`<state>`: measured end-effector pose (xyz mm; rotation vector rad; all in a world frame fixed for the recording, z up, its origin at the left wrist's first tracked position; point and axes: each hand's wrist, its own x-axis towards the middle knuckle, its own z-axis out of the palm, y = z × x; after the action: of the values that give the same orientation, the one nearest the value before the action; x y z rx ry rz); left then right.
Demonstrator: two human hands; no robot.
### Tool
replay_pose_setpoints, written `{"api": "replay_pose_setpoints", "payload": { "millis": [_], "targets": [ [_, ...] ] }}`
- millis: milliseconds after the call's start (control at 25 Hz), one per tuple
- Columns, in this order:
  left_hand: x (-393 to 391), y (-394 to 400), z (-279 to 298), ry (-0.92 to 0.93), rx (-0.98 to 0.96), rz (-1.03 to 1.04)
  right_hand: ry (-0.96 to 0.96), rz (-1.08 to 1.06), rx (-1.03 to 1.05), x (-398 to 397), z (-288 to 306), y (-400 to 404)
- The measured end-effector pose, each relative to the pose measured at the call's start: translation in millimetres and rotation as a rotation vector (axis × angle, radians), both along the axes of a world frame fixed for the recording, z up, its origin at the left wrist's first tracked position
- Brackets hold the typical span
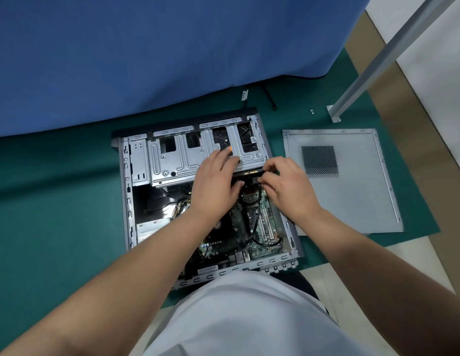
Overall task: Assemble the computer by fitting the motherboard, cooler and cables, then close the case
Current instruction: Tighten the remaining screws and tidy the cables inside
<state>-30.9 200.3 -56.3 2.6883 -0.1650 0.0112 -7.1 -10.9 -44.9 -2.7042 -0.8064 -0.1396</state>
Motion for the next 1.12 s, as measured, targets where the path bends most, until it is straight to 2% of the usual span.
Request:
{"api": "replay_pose_setpoints", "payload": {
  "millis": [160, 400, 760, 1120],
  "targets": [
    [9, -4, -13, 0.181, 0.181, -0.01, 0.02, -0.02, -0.014, 4, -3, 4],
    [10, -15, -21, 0.143, 0.262, 0.052, 0.031, -0.027, -0.038, 8, -4, 8],
    [10, -15, -23, 0.125, 0.27, 0.061, 0.067, -0.073, -0.018, 8, -6, 10],
    [10, -18, -23, 0.094, 0.281, 0.072, 0.171, -0.229, 0.117, 6, -7, 13]
  ]
}}
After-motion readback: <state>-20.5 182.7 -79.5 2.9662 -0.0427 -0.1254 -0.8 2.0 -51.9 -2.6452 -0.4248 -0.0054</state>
